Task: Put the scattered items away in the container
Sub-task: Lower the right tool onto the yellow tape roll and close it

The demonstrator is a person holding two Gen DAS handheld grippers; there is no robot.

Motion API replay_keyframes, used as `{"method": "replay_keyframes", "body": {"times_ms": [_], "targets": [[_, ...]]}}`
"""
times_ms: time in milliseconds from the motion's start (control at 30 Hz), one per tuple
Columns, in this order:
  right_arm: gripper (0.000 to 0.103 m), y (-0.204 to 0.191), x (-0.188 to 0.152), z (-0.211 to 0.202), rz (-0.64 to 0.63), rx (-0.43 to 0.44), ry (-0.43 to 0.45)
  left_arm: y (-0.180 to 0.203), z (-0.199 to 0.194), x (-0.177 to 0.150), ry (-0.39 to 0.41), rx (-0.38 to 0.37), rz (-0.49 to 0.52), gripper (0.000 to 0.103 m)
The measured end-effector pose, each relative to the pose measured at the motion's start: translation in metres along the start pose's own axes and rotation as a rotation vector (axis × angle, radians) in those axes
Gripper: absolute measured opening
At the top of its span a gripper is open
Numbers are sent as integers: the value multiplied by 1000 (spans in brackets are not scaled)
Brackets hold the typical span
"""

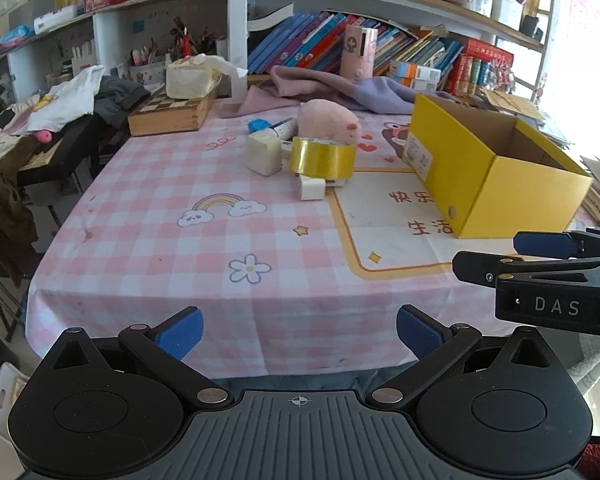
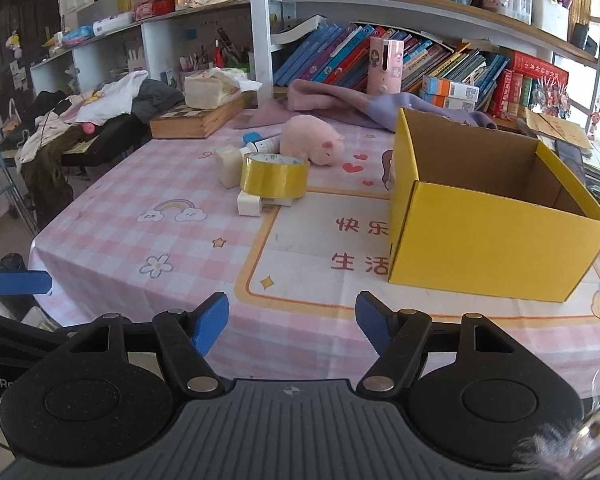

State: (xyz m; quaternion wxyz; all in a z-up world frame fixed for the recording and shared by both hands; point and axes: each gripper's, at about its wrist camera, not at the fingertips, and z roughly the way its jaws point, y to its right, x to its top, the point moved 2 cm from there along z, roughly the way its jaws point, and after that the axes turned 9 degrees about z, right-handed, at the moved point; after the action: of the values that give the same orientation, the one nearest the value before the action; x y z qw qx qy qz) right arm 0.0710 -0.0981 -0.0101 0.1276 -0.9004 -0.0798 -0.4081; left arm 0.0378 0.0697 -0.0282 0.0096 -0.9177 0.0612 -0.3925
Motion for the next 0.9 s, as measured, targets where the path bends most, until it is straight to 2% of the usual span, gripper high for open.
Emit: {"method": "replay_keyframes", "body": {"times_ms": [400,667,833,900], "targets": [[70,5,48,51,17,32,-22,-16,44,28,-21,12,-39,103],[70,13,88,92,59,54,-50,-9,76,55,-22,0,21,102],[75,13,109,122,84,77,-94,-9,96,67,-29,-35,18,97],[81,9,117,134,68,89,-113,-11,105,71,-41,-38,11,96]]}}
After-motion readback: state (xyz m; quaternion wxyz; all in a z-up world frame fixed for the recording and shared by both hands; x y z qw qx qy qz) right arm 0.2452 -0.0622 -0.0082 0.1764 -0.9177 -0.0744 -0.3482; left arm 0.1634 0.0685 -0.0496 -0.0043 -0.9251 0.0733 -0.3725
